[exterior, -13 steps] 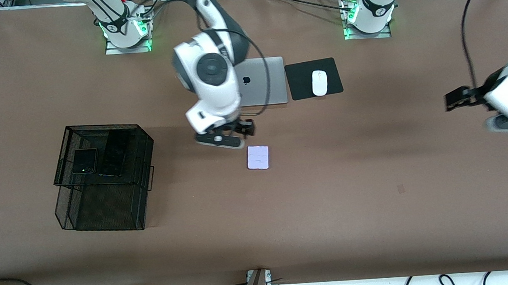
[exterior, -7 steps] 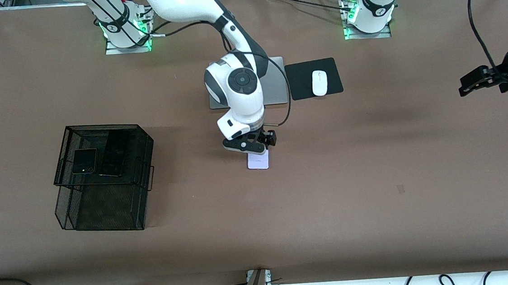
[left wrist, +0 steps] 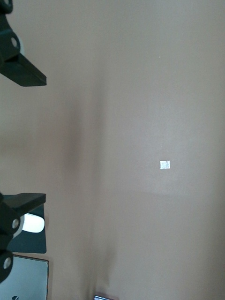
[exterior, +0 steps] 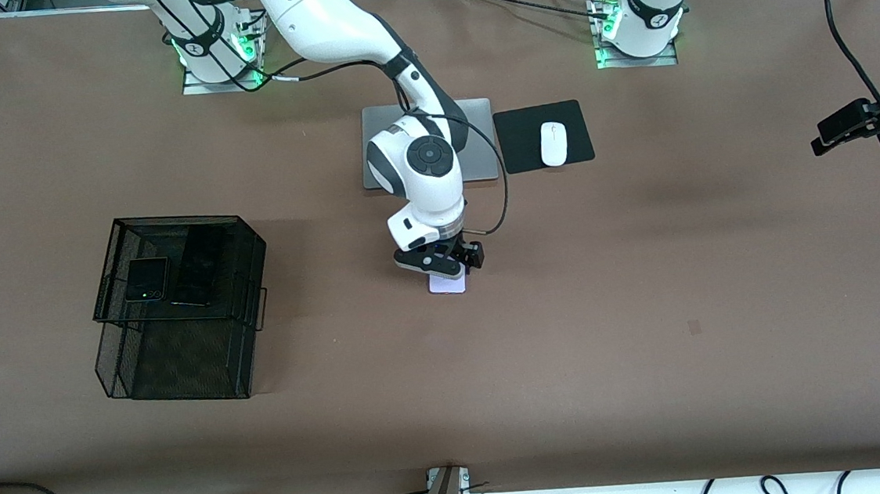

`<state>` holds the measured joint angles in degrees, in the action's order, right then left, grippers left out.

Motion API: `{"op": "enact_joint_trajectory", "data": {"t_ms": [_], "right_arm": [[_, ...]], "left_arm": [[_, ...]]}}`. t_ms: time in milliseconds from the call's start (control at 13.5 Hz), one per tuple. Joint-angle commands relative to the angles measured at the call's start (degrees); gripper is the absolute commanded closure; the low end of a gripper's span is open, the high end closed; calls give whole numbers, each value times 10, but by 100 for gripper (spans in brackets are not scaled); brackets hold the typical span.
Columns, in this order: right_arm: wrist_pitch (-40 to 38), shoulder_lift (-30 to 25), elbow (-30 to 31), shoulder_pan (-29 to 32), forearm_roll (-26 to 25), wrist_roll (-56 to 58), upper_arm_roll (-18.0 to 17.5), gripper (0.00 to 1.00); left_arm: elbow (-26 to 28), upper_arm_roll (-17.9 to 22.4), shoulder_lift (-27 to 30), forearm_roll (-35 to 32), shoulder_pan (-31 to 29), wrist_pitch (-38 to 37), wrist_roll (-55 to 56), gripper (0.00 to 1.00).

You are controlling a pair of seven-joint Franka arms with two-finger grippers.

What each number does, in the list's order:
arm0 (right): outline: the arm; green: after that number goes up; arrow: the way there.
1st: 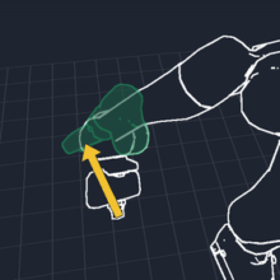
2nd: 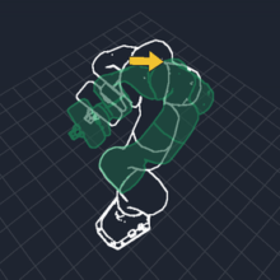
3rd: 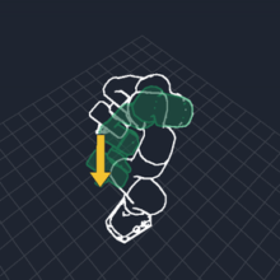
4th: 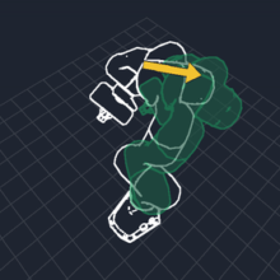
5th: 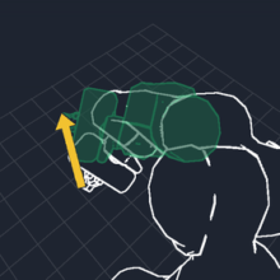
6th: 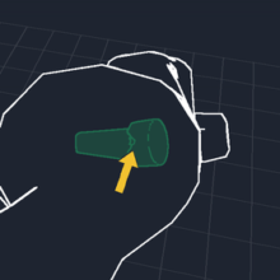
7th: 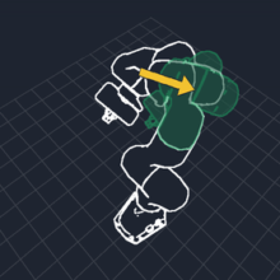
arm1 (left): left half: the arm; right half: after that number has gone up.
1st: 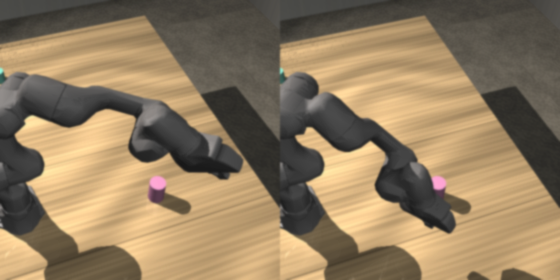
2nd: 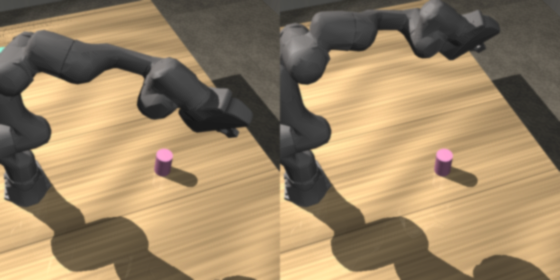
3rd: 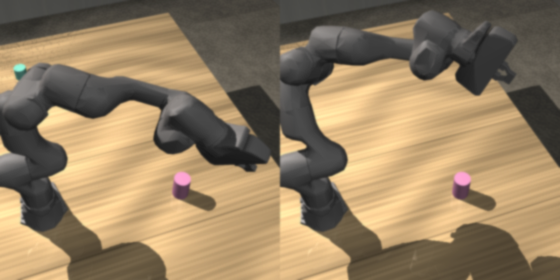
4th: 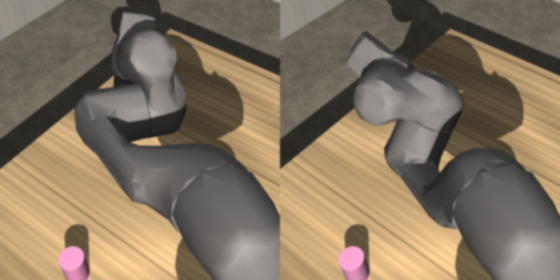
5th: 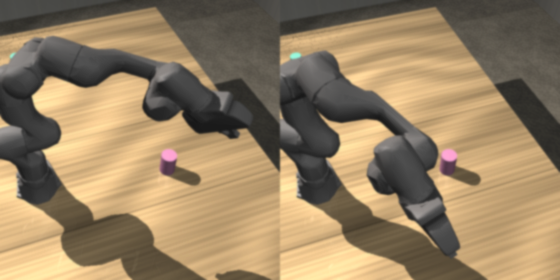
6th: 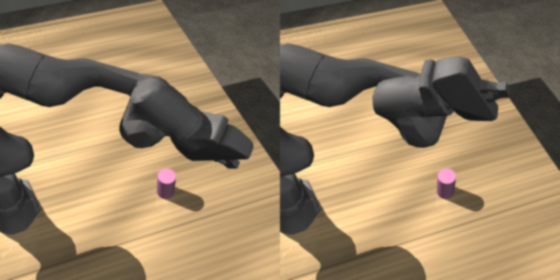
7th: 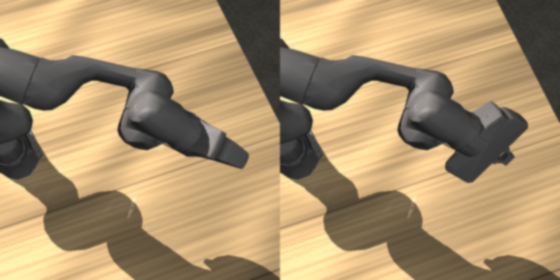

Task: Place phones with both arms
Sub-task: 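Grasp the Huawei phone with the right gripper while the left gripper retracts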

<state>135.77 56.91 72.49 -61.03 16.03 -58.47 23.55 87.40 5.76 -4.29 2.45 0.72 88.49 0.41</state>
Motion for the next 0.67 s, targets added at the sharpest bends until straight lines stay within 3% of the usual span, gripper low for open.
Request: {"op": "enact_joint_trajectory", "data": {"t_ms": [0, 519, 593], "right_arm": [[1, 20, -20, 2, 1, -6, -3, 0], [15, 40, -19, -8, -35, 6, -3, 0], [15, 39, -19, -8, -34, 14, -3, 11]], "left_arm": [[11, 2, 11, -15, 4, -3, -7, 0], [1, 0, 9, -23, 4, -3, -8, 0], [-3, 0, 6, -23, 4, -2, -8, 0]]}}
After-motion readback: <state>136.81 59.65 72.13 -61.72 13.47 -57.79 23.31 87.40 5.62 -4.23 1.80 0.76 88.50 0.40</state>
